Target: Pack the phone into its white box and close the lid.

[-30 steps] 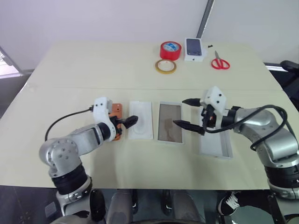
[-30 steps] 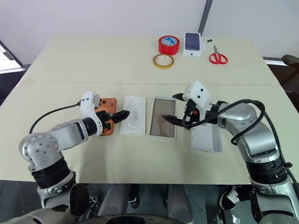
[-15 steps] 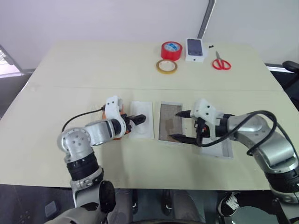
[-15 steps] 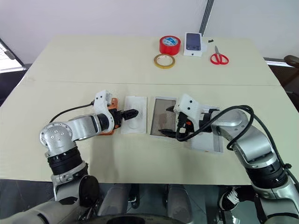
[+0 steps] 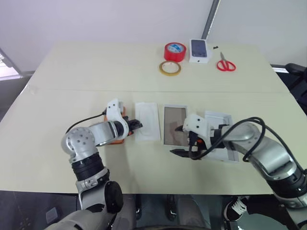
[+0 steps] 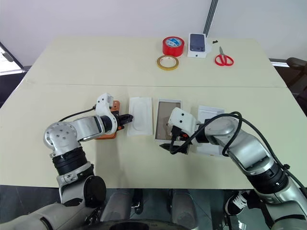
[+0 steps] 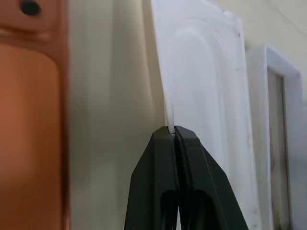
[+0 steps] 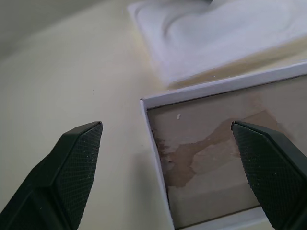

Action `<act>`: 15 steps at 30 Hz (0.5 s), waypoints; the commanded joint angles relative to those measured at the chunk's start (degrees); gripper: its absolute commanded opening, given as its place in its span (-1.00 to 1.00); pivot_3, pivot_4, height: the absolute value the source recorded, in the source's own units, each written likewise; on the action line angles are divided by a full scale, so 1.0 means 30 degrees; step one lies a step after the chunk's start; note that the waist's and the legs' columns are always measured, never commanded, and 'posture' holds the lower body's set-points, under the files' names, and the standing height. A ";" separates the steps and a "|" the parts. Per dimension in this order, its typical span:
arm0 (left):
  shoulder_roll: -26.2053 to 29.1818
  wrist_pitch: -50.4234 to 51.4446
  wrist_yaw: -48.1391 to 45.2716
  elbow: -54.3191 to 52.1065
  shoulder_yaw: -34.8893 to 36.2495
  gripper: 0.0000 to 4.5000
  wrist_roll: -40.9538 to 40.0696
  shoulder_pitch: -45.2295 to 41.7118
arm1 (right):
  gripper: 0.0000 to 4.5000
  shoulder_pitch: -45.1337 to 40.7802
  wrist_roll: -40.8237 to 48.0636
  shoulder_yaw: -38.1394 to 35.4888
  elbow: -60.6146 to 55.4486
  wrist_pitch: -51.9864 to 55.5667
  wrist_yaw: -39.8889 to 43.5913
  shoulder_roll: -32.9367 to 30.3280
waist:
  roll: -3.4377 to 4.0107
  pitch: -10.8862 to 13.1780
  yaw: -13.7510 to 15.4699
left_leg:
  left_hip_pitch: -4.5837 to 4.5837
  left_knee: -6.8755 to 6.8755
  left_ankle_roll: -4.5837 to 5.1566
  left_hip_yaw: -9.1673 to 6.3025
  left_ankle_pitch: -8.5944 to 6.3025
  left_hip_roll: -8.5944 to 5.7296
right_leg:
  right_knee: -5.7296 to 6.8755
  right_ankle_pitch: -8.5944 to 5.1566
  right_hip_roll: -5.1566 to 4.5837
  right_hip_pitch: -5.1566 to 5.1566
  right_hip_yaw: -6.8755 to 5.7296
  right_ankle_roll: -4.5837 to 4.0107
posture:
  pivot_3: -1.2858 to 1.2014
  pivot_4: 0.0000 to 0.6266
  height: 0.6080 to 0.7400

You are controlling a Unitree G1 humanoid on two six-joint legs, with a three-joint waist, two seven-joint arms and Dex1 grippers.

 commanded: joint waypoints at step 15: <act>0.1788 0.0168 -0.0232 -0.1536 0.3258 -1.00 -0.1387 -0.1172 | -0.99 -0.1736 -0.3531 0.3899 0.1268 -0.2452 0.0469 0.1674 | -0.0027 0.0000 -0.0046 | -0.0010 0.0003 -0.0002 0.0002 -0.0001 0.0002 | 0.0005 0.0001 0.0006 -0.0007 -0.0005 0.0002 | 0.03 -0.52 1.00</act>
